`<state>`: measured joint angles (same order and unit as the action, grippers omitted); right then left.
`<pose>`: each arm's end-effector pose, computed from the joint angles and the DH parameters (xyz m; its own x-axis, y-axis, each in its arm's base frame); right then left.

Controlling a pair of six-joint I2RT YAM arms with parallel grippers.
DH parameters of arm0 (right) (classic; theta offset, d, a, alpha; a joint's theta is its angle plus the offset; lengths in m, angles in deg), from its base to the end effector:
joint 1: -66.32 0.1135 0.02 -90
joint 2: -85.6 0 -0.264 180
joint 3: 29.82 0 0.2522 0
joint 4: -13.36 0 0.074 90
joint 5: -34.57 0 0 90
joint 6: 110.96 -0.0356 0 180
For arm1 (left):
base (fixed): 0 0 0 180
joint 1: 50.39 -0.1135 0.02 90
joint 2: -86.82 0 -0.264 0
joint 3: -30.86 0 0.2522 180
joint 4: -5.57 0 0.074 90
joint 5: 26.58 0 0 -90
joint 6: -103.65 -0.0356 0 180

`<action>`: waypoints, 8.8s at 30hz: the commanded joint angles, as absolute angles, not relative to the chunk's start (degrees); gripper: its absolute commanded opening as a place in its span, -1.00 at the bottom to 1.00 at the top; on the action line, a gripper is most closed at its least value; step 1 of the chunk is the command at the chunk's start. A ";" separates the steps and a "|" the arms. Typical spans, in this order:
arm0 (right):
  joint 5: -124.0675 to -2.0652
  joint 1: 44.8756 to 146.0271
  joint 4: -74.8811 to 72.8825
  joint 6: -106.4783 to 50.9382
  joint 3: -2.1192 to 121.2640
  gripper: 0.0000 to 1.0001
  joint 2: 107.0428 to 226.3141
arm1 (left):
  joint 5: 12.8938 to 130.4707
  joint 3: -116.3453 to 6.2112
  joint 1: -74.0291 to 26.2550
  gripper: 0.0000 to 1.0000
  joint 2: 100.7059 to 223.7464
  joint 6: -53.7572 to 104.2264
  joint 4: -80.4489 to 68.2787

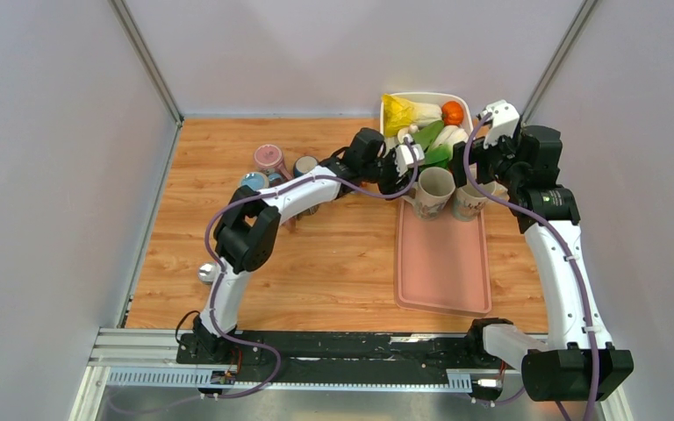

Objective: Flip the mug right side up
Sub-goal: Place the cup on the tray, then move the cup to the center of the board, then turn over the cup at the center of the board.

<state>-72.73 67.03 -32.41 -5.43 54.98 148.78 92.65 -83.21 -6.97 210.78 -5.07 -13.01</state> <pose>0.2337 0.0135 0.3978 -0.3183 -0.2596 -0.9117 -0.3824 0.9152 -0.1271 0.3572 -0.3620 0.2391 -0.0354 0.4191 -0.9073 0.9745 0.2157 0.0617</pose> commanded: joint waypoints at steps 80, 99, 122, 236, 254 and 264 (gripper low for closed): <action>-67.35 102.53 -29.50 9.59 70.15 1.00 179.00 | 81.94 -63.99 -53.32 0.43 184.35 16.71 -53.05; -67.65 102.54 -29.56 9.58 66.74 1.00 176.97 | 78.89 -54.70 -55.13 0.00 170.51 10.17 -60.88; -67.10 102.53 -29.54 10.98 65.13 1.00 175.19 | 92.66 -64.37 -55.09 0.33 183.23 18.04 -47.76; -86.42 111.14 -7.26 8.10 51.30 0.54 191.40 | 92.92 -47.70 -45.39 0.20 151.37 16.61 -45.88; -86.68 111.05 -8.71 11.31 50.30 -0.87 193.61 | 94.42 -35.91 -47.13 0.20 139.79 9.25 -31.28; -100.51 103.32 -42.47 23.71 63.43 -1.00 189.25 | 98.77 -26.91 -43.63 0.24 130.65 -12.16 -25.79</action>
